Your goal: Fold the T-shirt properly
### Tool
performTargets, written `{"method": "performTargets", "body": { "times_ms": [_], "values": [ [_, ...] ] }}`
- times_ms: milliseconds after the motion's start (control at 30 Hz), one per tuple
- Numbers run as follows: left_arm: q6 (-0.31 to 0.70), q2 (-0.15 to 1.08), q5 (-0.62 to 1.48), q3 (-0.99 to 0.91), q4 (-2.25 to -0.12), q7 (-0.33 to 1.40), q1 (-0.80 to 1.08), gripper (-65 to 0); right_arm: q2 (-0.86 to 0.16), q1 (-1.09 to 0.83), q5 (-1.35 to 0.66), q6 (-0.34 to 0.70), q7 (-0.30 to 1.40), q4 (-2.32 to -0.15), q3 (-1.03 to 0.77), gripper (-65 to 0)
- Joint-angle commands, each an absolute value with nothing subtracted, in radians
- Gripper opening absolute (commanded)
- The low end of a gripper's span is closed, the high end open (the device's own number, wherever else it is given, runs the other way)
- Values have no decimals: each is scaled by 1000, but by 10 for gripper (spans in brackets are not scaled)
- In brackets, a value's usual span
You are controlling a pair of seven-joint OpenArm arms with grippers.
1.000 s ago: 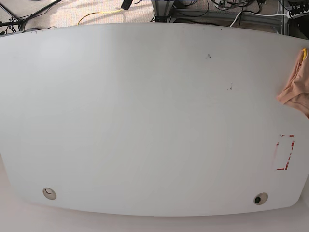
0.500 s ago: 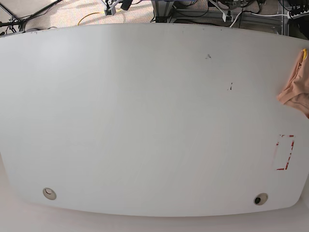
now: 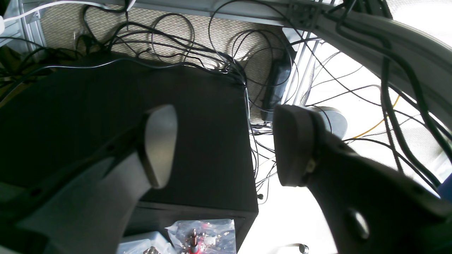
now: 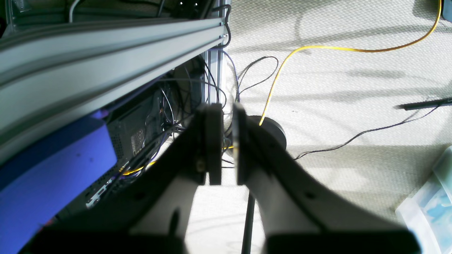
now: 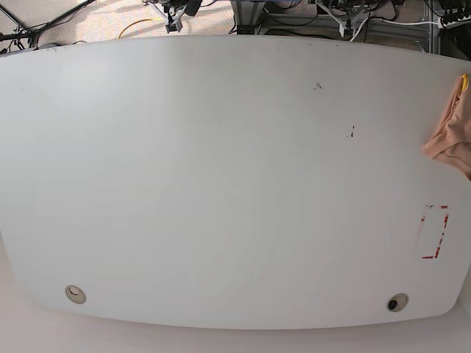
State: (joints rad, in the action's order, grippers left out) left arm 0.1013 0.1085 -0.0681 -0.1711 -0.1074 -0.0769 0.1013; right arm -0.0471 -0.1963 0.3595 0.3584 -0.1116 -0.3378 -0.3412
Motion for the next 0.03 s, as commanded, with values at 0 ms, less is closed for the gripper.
{"method": "performTargets", "body": {
  "times_ms": [0],
  "values": [
    [99,114,-67,-171,-114,-88,105,-256,-50,-200,357,363,-120,-338,-343,-602]
  ]
}}
